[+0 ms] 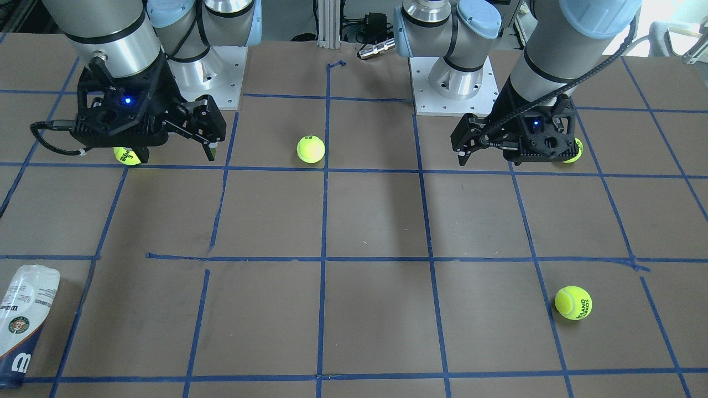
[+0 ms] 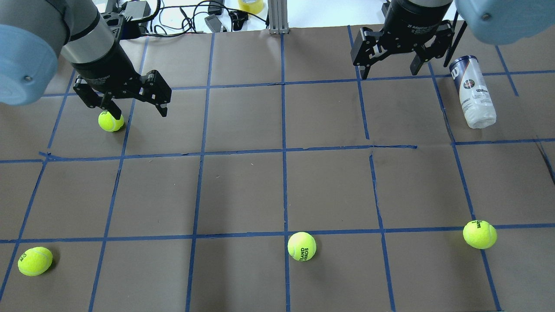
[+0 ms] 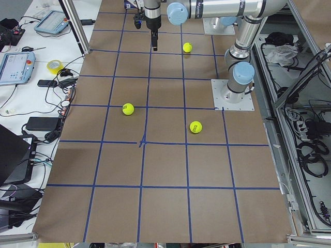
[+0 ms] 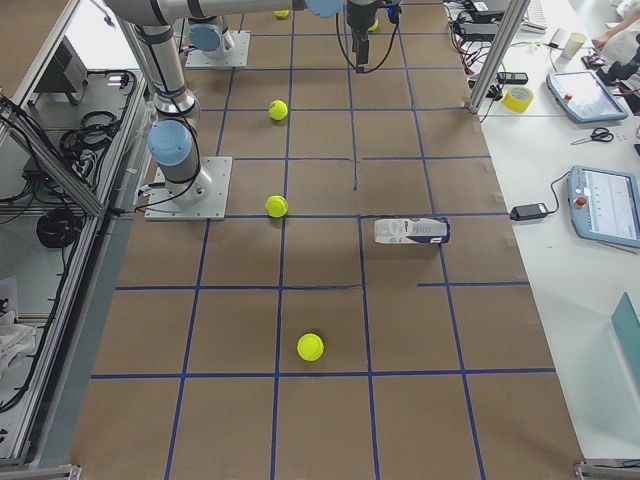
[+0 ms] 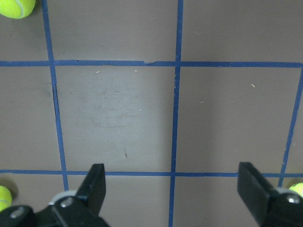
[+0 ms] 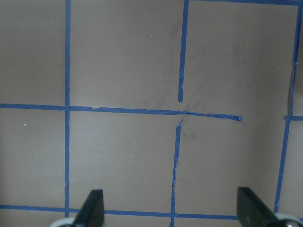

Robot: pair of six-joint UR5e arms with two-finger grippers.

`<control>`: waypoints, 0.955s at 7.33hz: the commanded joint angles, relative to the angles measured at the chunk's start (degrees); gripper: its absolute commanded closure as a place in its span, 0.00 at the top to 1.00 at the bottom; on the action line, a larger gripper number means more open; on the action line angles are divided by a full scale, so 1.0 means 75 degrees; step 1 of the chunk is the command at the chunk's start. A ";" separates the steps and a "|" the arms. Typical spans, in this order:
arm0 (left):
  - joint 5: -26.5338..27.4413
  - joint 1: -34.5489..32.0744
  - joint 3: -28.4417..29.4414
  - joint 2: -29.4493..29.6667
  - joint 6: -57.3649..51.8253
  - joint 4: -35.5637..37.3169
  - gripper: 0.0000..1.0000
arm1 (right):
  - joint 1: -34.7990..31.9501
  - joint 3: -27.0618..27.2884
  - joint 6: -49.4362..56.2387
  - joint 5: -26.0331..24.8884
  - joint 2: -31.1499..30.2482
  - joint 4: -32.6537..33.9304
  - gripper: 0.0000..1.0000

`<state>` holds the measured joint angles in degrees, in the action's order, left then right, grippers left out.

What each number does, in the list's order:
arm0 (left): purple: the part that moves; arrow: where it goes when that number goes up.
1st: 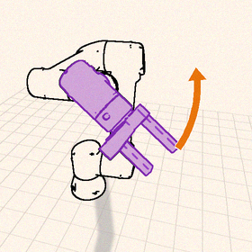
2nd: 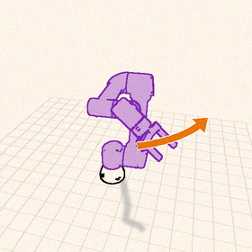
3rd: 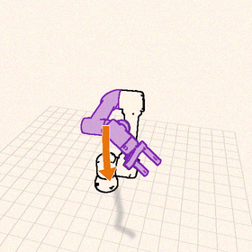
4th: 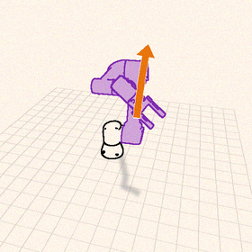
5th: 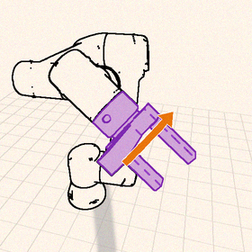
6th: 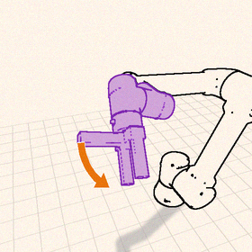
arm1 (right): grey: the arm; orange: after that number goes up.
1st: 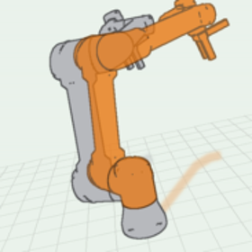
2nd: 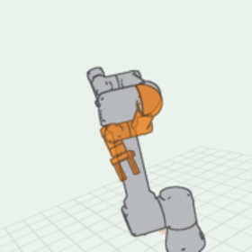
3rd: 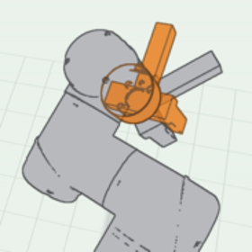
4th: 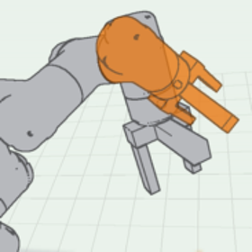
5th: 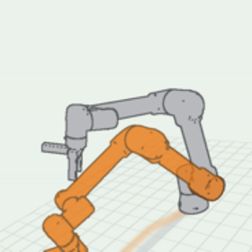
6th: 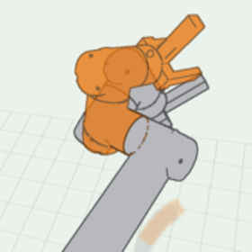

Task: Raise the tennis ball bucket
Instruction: 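Move the right gripper down over the upright Wilson tennis ball can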

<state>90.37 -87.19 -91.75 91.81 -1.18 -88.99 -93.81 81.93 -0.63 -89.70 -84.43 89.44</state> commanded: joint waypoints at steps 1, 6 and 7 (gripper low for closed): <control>-0.0002 0.0000 -0.0012 0.0016 -0.0006 -0.0018 1.00 | 0.0004 0.0033 0.0014 0.0007 -0.0004 0.0005 1.00; -0.0037 0.0012 -0.0071 0.0016 -0.0006 0.0005 1.00 | 0.1067 0.0080 0.0515 -0.0075 0.0043 0.0053 0.96; -0.0037 0.0000 -0.0071 0.0016 -0.0006 0.0017 1.00 | 0.1465 0.0208 0.1203 -0.0087 0.0055 0.0087 0.96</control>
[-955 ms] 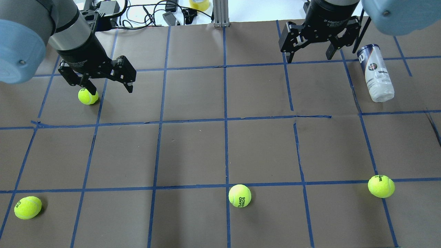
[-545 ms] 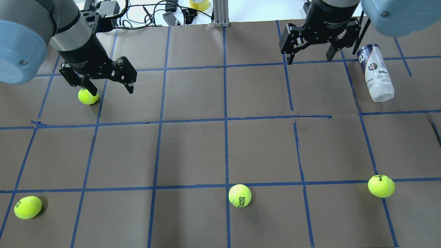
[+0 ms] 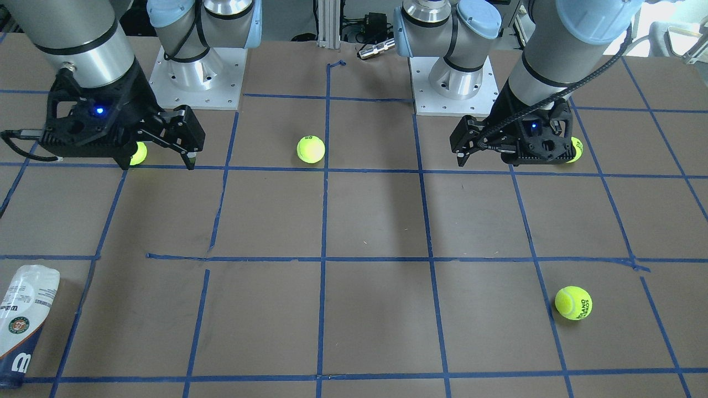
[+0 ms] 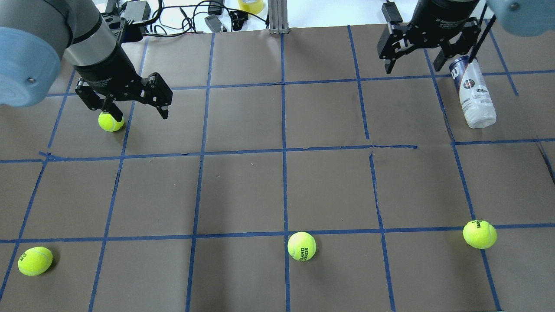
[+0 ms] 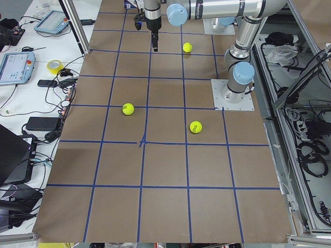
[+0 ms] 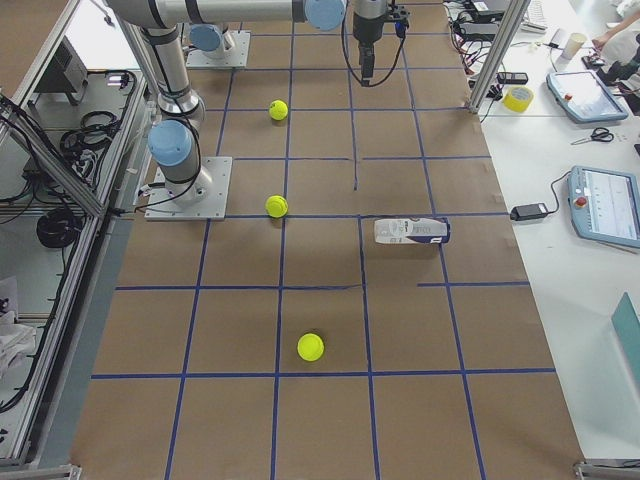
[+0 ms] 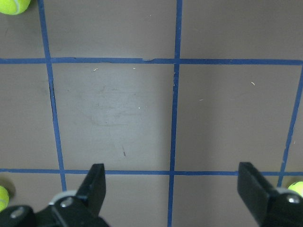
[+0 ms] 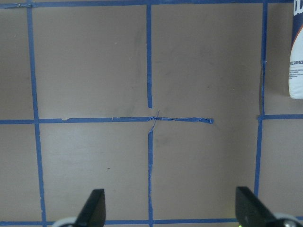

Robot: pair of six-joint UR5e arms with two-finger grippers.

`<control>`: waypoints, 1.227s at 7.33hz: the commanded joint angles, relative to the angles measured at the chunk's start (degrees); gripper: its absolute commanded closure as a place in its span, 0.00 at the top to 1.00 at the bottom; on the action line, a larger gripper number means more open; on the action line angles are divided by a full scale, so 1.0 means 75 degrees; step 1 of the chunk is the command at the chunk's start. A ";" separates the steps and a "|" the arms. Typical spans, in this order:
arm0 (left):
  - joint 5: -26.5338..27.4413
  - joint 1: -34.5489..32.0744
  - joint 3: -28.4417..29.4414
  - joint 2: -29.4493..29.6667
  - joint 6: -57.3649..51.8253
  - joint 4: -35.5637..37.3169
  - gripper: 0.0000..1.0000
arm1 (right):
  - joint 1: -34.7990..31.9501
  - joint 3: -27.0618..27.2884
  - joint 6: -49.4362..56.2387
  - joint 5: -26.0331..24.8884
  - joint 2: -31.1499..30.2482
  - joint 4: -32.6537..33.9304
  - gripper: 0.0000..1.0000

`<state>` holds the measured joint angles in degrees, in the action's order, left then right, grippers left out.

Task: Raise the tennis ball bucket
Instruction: 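Move the right gripper down over the upright Wilson tennis ball can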

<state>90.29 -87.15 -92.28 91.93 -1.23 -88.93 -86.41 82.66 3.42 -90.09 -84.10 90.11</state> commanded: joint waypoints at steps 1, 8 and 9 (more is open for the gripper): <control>0.0008 -0.0005 -0.0001 0.0000 0.0000 0.0009 1.00 | 0.1097 0.0240 0.0820 -0.0034 0.0057 0.0055 0.96; 0.0078 -0.0005 0.0011 0.0012 0.0000 0.0021 1.00 | 0.2603 -0.0622 0.2461 -0.0433 0.4025 0.3934 0.96; 0.0067 -0.0005 0.0011 0.0012 0.0000 0.0032 1.00 | 0.2650 -0.0893 0.2625 -0.0410 0.4471 0.3911 0.96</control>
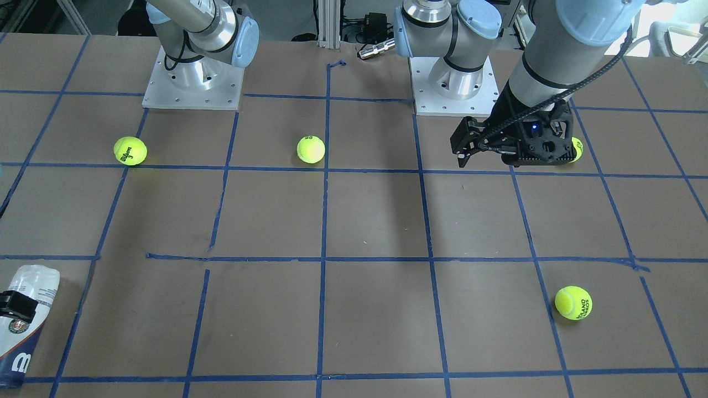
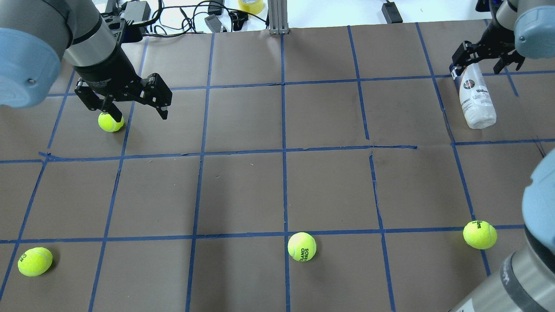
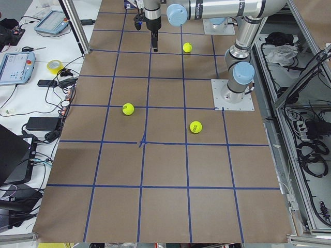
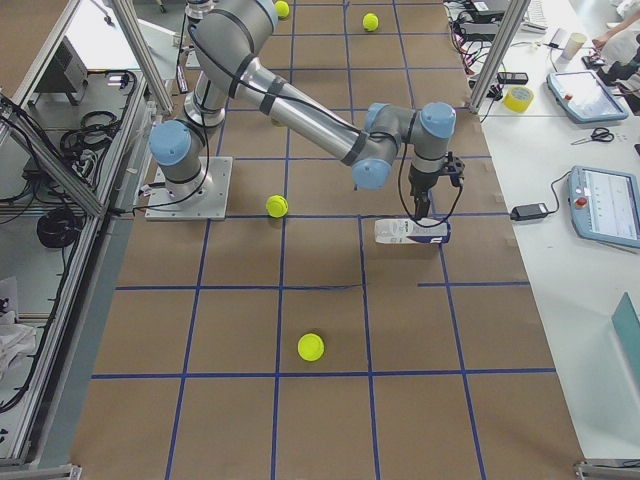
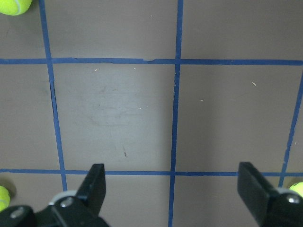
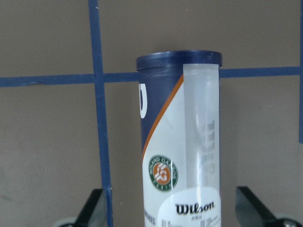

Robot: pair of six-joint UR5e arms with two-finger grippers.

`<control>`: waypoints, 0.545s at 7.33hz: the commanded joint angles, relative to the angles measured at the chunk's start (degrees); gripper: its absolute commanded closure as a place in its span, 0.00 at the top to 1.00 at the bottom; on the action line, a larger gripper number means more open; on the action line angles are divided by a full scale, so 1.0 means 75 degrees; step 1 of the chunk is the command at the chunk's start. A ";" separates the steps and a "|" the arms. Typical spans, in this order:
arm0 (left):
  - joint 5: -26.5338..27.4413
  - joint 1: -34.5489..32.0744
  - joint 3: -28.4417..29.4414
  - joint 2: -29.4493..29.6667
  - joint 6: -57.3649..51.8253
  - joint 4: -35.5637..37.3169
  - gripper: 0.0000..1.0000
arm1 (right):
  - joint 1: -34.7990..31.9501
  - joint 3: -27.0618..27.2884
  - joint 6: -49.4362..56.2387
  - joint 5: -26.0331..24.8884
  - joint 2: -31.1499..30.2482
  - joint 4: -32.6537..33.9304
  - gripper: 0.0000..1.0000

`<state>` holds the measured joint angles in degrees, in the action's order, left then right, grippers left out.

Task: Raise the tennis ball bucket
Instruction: 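Close the right gripper around the can's navy lid end and lift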

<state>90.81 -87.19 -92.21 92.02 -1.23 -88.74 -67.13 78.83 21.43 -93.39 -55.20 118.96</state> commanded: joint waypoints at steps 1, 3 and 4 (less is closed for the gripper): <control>0.0009 0.0000 0.0002 0.0000 0.0000 0.0020 1.00 | 0.0137 -0.0432 0.0271 0.0042 0.0761 0.0053 0.96; -0.0002 0.0000 0.0002 0.0012 0.0000 0.0055 1.00 | 0.0150 -0.0468 0.0516 0.0031 0.1100 0.0076 0.99; 0.0009 0.0000 -0.0010 0.0012 0.0000 0.0032 1.00 | 0.0161 -0.0457 0.0529 0.0042 0.1102 -0.0005 0.98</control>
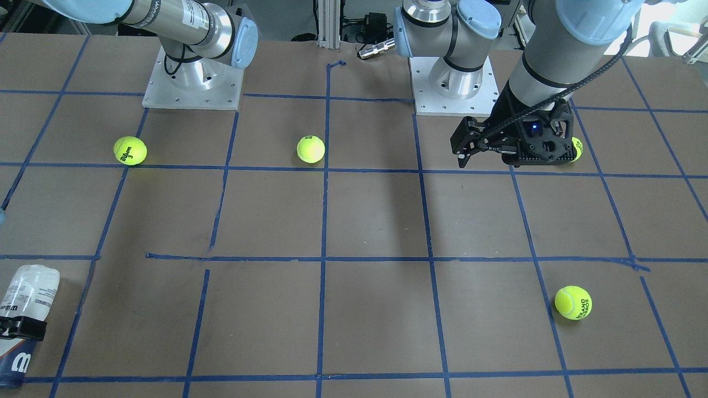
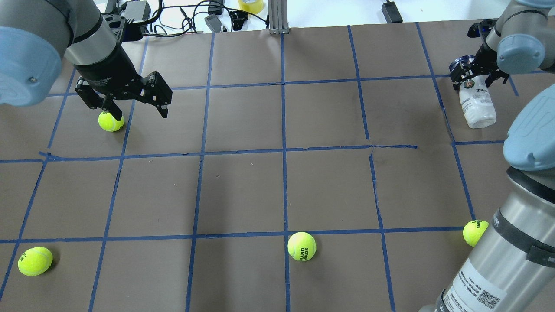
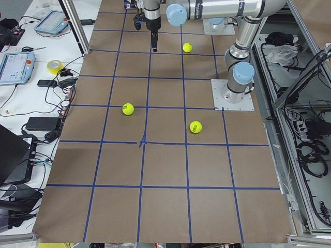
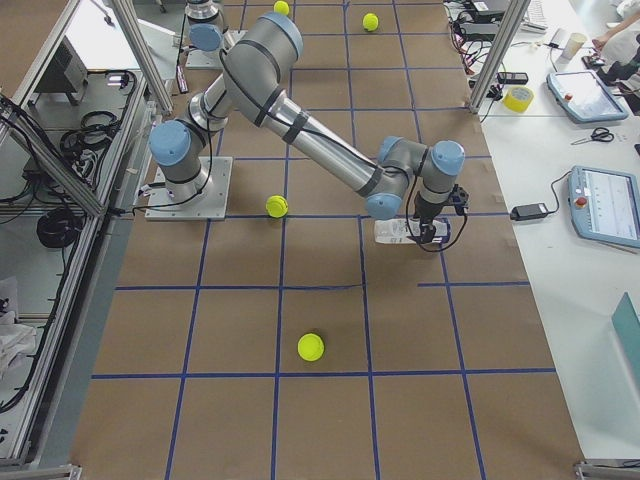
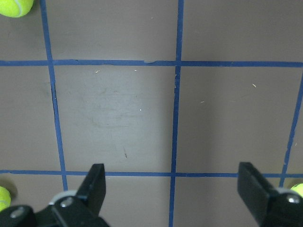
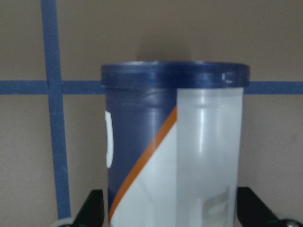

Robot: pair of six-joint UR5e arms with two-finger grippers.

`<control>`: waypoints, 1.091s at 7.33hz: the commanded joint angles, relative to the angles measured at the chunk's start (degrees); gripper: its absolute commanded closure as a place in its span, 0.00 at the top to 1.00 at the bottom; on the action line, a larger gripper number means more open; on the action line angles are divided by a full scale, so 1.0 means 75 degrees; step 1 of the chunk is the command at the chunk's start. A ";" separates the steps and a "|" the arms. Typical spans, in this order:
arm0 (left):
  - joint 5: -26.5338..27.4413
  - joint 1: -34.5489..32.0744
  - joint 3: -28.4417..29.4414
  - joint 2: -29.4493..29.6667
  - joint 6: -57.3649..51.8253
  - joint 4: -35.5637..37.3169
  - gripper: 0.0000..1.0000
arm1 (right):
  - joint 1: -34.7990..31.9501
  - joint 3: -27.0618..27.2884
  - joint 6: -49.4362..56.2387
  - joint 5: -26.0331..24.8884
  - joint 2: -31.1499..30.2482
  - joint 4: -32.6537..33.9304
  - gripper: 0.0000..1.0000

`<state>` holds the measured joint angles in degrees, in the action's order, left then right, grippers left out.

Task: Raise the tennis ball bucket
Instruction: 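Close the right gripper around the can's navy lid end and lift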

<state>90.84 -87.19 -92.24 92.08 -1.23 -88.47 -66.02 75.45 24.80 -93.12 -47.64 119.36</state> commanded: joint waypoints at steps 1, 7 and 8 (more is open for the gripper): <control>-0.0006 0.0000 -0.0006 0.0004 0.0000 0.0007 1.00 | 0.0014 0.0053 0.0103 0.0006 0.0082 -0.0129 0.98; 0.0005 0.0012 0.0005 -0.0031 0.0000 -0.0040 1.00 | 0.0014 0.0100 0.0490 -0.0088 -0.0093 -0.0153 0.67; -0.0006 0.0000 0.0005 -0.0031 0.0069 -0.0017 1.00 | -0.0044 0.0077 0.0513 -0.0041 -0.0453 -0.0582 0.67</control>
<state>90.85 -87.13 -92.21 91.86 -1.10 -88.72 -66.00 76.17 28.41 -93.62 -48.76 117.49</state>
